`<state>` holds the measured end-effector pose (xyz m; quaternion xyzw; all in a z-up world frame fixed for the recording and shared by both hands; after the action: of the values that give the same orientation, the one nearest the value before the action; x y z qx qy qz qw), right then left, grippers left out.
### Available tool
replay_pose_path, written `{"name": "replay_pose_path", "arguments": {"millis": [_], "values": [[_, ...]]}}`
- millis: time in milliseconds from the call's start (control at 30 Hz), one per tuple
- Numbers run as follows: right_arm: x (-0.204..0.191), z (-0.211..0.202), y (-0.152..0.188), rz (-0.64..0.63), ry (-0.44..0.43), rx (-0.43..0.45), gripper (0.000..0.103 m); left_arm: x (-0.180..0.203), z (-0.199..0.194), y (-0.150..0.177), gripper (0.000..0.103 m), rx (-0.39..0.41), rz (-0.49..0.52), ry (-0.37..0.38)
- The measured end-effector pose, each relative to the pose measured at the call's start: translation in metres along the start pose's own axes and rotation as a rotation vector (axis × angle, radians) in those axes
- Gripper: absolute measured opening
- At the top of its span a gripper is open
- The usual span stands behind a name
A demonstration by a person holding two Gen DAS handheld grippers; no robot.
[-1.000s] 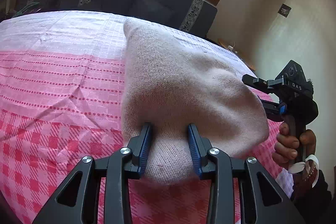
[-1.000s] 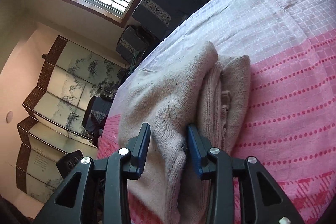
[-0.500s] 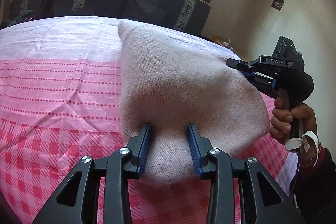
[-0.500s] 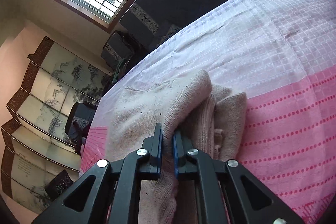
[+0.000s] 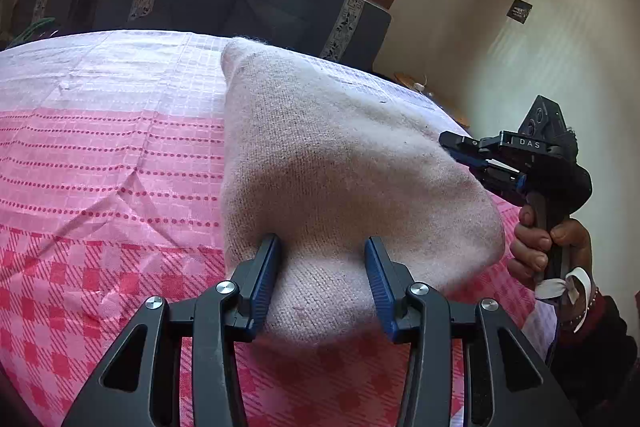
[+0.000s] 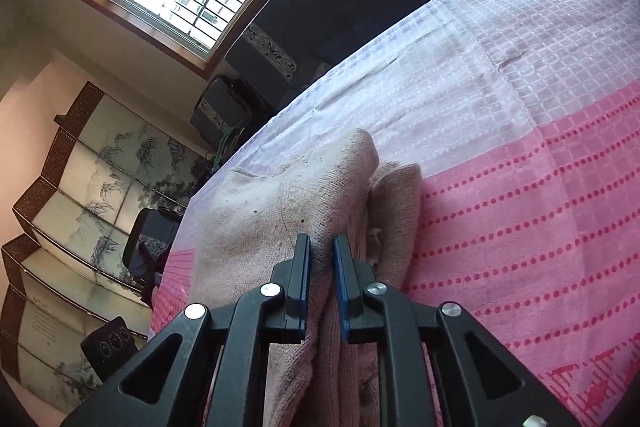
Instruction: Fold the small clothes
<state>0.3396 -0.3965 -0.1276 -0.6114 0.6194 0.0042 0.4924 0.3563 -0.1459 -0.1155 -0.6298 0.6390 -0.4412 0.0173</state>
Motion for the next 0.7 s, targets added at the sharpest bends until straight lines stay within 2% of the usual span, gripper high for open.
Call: {"name": "replay_pose_path", "arguments": {"millis": [67,200,267,300,367,400,433,567,700], "values": [[-0.010,-0.017,0.001,-0.055,0.050,0.030,0.014,-0.001,0.000,0.000,0.046,0.002,-0.003,0.002],[-0.045,-0.044,0.003,-0.170,0.043,0.099,0.014,-0.001,0.000,-0.001,0.046,0.005,-0.007,0.006],[-0.061,-0.037,0.012,-0.240,0.042,0.047,0.014,-0.001,0.000,-0.001,0.046,0.006,-0.005,0.004],[-0.063,-0.029,0.019,-0.287,0.075,0.009,0.013,0.000,-0.001,-0.001,0.047,0.006,-0.005,0.004],[-0.056,-0.008,0.035,-0.378,0.181,-0.084,0.012,0.000,-0.001,0.000,0.047,0.007,-0.005,0.004],[-0.046,-0.001,0.042,-0.401,0.244,-0.125,0.003,0.000,-0.001,0.000,0.047,0.007,-0.006,0.007],[-0.040,0.002,0.046,-0.423,0.276,-0.141,0.002,0.000,-0.001,0.000,0.047,0.008,-0.008,0.010],[-0.036,-0.005,0.043,-0.383,0.261,-0.134,0.002,-0.001,-0.002,0.000,0.047,0.007,-0.014,0.017],[-0.067,-0.016,0.016,-0.409,0.220,-0.054,0.010,-0.002,-0.003,0.000,0.049,0.005,-0.027,0.034]]}}
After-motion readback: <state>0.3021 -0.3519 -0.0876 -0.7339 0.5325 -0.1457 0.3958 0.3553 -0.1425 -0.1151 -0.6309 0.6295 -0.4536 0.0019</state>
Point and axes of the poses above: each gripper's, at about its wrist camera, not at the fingertips, and z roughly the way its jaws point, x to its right, y to its underside, the point moved 10 cm from there along z, roughly the way its jaws point, and after that the axes turned 11 degrees about -z, right-handed, at the moved point
